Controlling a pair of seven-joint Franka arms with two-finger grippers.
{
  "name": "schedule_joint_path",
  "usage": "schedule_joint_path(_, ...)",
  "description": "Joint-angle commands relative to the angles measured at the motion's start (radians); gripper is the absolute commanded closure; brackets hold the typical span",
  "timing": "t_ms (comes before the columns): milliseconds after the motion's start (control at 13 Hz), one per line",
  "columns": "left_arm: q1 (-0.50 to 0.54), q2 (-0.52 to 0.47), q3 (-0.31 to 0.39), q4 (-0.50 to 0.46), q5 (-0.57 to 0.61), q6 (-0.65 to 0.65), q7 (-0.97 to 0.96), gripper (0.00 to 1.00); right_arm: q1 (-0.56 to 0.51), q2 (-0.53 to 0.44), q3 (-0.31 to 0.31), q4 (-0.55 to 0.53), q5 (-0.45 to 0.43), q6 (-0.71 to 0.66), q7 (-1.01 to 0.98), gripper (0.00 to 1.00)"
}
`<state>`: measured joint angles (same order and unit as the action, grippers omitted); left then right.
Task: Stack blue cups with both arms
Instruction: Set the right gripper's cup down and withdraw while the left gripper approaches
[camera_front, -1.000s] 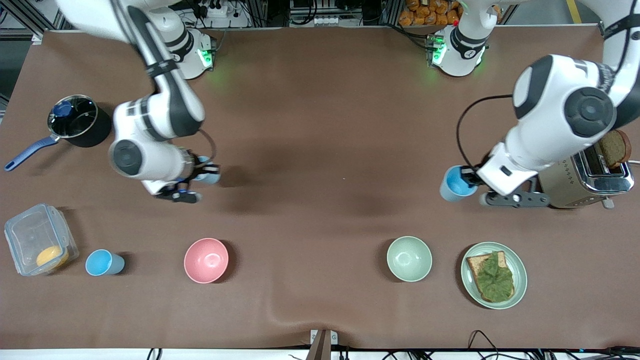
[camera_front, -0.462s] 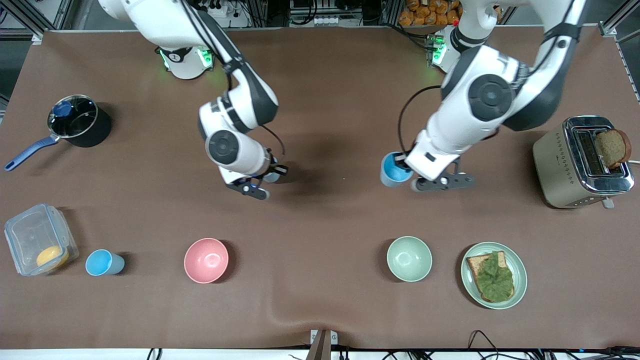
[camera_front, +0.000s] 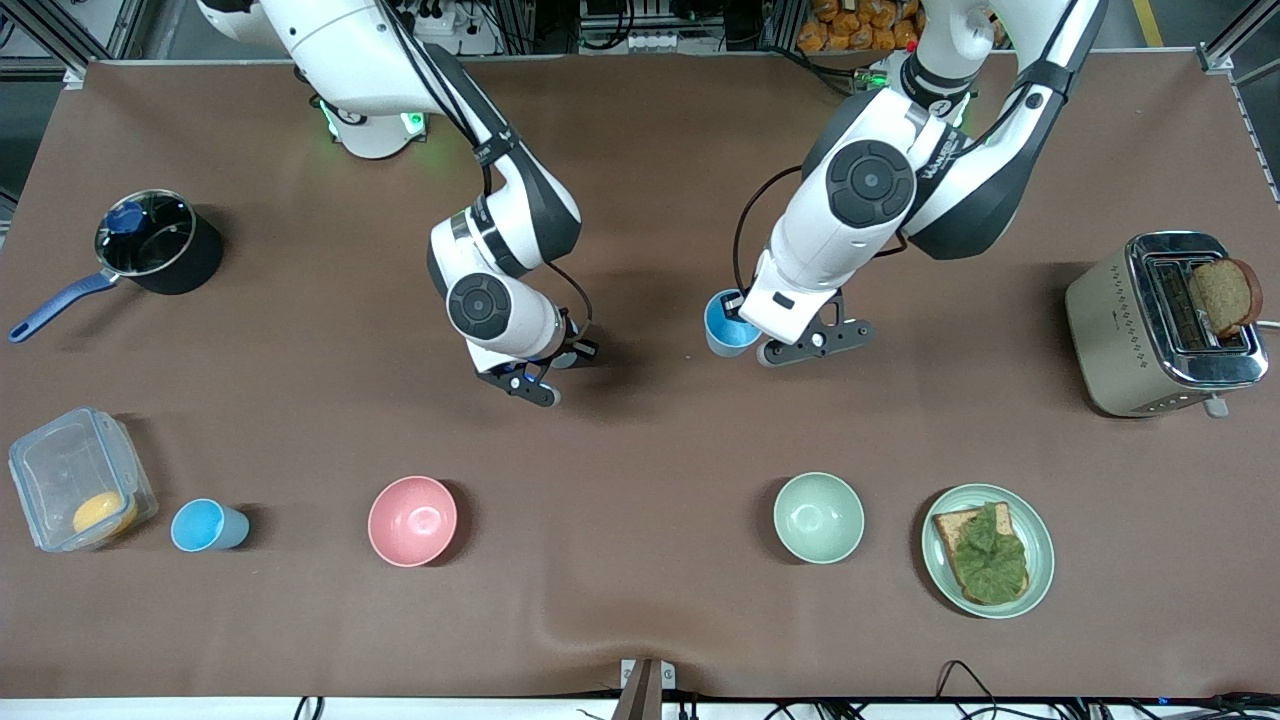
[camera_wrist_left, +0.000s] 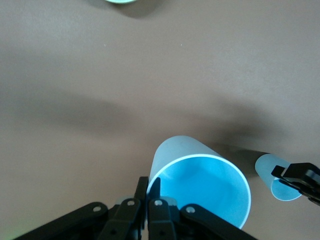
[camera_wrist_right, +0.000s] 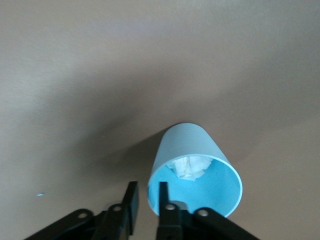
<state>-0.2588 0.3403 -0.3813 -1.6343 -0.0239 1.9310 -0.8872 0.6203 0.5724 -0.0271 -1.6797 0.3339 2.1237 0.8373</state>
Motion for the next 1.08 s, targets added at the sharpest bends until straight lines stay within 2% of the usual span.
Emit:
schedule_joint_path(0, -0.060, 0.032, 0.002, 0.025, -0.010, 0.052, -0.109, 1.00, -0.023, -0.017, -0.014, 0.096, 0.017, -0.144, 0.002, 0.00)
schedule_joint_path(154, -0.103, 0.051, 0.002, 0.025, -0.010, 0.106, -0.197, 1.00, -0.108, -0.048, -0.013, 0.175, 0.010, -0.327, -0.050, 0.00)
schedule_joint_path(308, -0.173, 0.101, 0.009, 0.069, -0.007, 0.163, -0.307, 1.00, -0.184, -0.115, -0.016, 0.172, -0.007, -0.407, -0.174, 0.00)
schedule_joint_path(385, -0.215, 0.146, 0.013, 0.111, -0.004, 0.186, -0.378, 1.00, -0.217, -0.140, -0.016, 0.169, -0.050, -0.453, -0.229, 0.00)
schedule_joint_path(538, -0.289, 0.231, 0.019, 0.189, 0.069, 0.235, -0.507, 1.00, -0.261, -0.176, -0.016, 0.167, -0.130, -0.525, -0.302, 0.00)
schedule_joint_path(692, -0.350, 0.311, 0.028, 0.246, 0.140, 0.288, -0.622, 1.00, -0.341, -0.204, -0.016, 0.167, -0.162, -0.597, -0.435, 0.00)
schedule_joint_path(846, -0.414, 0.350, 0.076, 0.254, 0.160, 0.369, -0.671, 1.00, -0.439, -0.235, -0.016, 0.166, -0.177, -0.655, -0.609, 0.00)
schedule_joint_path(1000, -0.477, 0.365, 0.134, 0.254, 0.159, 0.411, -0.694, 1.00, -0.508, -0.304, -0.014, 0.109, -0.237, -0.650, -0.743, 0.00)
